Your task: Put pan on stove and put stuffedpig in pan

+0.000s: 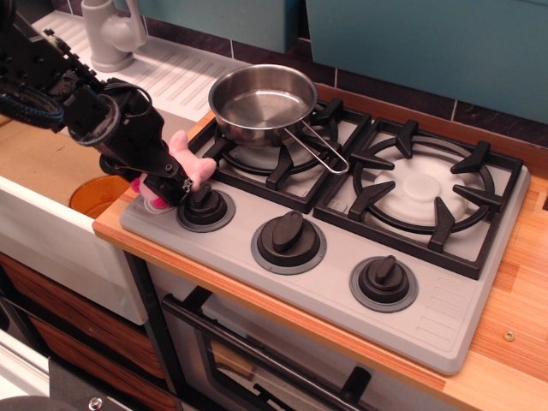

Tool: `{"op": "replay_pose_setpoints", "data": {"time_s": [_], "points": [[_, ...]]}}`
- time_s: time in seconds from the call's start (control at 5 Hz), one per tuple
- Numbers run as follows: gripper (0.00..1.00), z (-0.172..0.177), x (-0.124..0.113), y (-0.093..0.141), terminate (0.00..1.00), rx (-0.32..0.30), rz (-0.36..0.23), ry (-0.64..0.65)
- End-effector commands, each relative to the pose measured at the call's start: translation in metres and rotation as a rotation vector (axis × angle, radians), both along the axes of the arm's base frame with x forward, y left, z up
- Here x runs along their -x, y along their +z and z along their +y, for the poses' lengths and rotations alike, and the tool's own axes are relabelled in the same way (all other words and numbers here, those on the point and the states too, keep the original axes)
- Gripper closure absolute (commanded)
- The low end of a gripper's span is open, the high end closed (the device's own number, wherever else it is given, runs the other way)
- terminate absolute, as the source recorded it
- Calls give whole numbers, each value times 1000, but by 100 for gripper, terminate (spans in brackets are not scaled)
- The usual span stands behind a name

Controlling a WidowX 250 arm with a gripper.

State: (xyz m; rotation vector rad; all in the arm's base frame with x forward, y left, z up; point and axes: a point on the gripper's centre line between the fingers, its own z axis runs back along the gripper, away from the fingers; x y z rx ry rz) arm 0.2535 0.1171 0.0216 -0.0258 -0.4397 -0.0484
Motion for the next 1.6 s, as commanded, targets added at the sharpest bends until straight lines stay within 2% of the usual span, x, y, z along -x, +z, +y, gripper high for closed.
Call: {"op": "replay_pose_setpoints", "data": {"time_s": [0.0,0.2,0.8,1.4], "points": [[100,7,-7,31,0,-62,18,5],[100,10,-4,54,0,-97,51,15],[100,7,-14,104,0,-173,106,47],[100,-10,-43,117,0,-205,103,69]]}}
